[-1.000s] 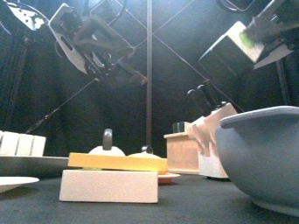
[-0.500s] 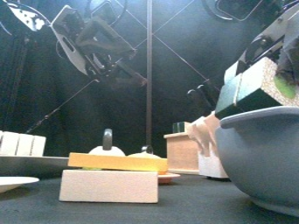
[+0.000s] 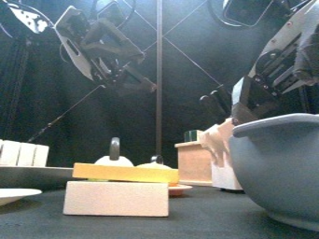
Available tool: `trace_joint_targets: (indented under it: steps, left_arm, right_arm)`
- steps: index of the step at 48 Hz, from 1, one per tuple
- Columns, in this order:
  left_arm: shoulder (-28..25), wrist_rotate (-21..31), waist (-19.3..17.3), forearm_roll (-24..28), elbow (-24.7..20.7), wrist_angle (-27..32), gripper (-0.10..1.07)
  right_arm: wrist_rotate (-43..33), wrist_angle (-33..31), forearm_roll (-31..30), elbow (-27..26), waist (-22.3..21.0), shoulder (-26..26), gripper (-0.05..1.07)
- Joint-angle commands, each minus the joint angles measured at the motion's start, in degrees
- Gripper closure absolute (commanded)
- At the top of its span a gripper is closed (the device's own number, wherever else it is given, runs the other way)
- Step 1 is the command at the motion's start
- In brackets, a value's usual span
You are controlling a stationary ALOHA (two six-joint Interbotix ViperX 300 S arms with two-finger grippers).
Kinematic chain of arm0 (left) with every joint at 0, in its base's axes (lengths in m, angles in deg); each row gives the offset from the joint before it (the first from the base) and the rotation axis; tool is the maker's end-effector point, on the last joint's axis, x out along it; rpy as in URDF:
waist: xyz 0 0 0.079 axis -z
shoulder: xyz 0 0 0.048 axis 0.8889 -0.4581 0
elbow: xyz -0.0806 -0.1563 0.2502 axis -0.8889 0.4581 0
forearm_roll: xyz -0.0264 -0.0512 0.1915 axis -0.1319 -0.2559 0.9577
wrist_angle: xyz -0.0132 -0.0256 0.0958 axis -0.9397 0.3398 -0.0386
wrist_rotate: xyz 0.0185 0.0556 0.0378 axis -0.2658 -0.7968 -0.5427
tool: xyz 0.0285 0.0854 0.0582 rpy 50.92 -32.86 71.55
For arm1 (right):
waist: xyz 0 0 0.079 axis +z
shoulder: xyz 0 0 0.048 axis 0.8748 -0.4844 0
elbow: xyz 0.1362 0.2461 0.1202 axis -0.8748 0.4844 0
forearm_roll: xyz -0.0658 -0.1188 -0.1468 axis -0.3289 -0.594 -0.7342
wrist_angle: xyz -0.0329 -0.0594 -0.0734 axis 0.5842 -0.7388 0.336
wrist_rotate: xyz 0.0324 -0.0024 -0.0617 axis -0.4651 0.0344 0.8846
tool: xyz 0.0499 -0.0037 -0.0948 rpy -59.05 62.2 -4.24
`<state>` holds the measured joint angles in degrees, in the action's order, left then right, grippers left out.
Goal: Place green sushi half in bowl
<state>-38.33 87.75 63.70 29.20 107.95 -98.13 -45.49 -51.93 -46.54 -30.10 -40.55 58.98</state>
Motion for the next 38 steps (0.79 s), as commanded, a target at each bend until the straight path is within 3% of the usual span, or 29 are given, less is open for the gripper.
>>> trace_joint_targets:
  steps: [1, 10, 20, 38]
  left_arm:
    - [1.1, -0.1, -0.2, 0.0, -0.4, -0.2, -0.06]
    - [2.2, -0.3, -1.4, 0.1, 0.9, -0.2, -0.06]
    - [6.9, -1.1, -3.3, -0.1, 4.0, -0.3, -0.06]
    - [14.2, -5.4, -4.7, -0.1, 8.3, -0.2, -0.06]
  right_arm:
    - [0.0, -4.8, 4.1, -2.1, 0.0, 3.3, 0.02]
    - [0.1, -11.8, 11.0, -5.4, 0.4, 5.5, 0.02]
    - [-0.1, -13.5, 18.7, -6.9, 0.9, 7.7, 0.02]
    - [-0.2, -18.3, 44.3, -9.2, -2.9, 8.5, 0.02]
